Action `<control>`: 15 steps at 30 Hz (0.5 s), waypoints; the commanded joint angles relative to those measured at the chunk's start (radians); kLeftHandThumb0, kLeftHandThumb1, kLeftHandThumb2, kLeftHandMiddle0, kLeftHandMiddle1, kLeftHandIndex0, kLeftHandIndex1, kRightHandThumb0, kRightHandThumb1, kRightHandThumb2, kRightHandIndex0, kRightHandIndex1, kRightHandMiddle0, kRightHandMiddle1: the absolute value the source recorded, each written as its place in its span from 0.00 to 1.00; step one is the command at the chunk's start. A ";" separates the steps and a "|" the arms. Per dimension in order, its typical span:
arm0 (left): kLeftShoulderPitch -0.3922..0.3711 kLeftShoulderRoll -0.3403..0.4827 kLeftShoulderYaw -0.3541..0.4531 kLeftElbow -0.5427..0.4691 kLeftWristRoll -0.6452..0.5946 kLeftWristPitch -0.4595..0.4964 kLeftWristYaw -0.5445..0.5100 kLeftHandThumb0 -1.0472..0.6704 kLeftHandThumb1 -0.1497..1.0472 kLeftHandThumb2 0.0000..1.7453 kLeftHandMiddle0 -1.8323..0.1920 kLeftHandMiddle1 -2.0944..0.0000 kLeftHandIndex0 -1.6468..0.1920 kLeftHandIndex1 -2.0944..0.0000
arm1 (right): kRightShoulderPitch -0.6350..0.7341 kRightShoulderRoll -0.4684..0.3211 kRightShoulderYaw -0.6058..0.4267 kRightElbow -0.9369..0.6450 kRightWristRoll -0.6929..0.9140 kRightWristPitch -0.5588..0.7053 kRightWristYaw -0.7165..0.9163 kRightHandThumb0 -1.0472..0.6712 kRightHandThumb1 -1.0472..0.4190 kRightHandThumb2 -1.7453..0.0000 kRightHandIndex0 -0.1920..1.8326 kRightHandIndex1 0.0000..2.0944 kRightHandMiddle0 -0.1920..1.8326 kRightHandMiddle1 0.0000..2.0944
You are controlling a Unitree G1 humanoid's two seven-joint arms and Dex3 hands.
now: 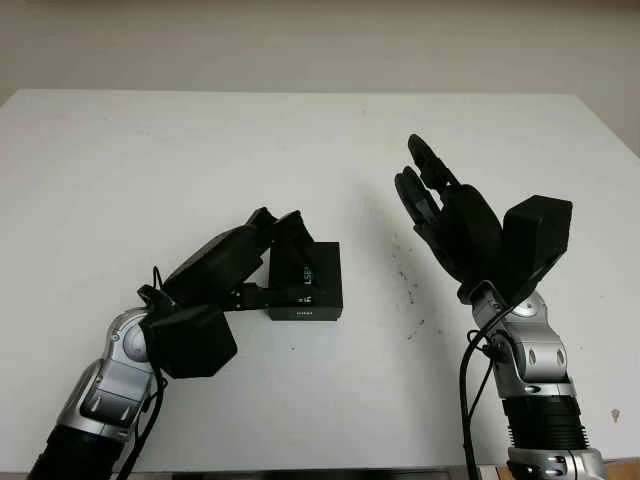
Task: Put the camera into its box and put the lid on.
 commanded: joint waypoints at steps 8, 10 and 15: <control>-0.006 0.054 -0.147 -0.070 0.557 0.217 0.015 0.20 1.00 0.24 1.00 1.00 1.00 0.99 | 0.005 -0.003 0.000 -0.017 0.004 -0.004 0.009 0.23 0.00 0.83 0.07 0.03 0.09 0.02; -0.008 0.046 -0.163 -0.060 0.603 0.231 0.052 0.20 1.00 0.26 1.00 1.00 1.00 1.00 | 0.005 -0.001 -0.002 -0.018 0.007 -0.002 0.009 0.23 0.00 0.83 0.07 0.03 0.08 0.02; -0.015 0.030 -0.179 -0.045 0.645 0.253 0.117 0.20 1.00 0.29 1.00 1.00 1.00 1.00 | 0.006 -0.001 0.000 -0.016 0.006 -0.012 0.012 0.23 0.00 0.83 0.06 0.02 0.08 0.02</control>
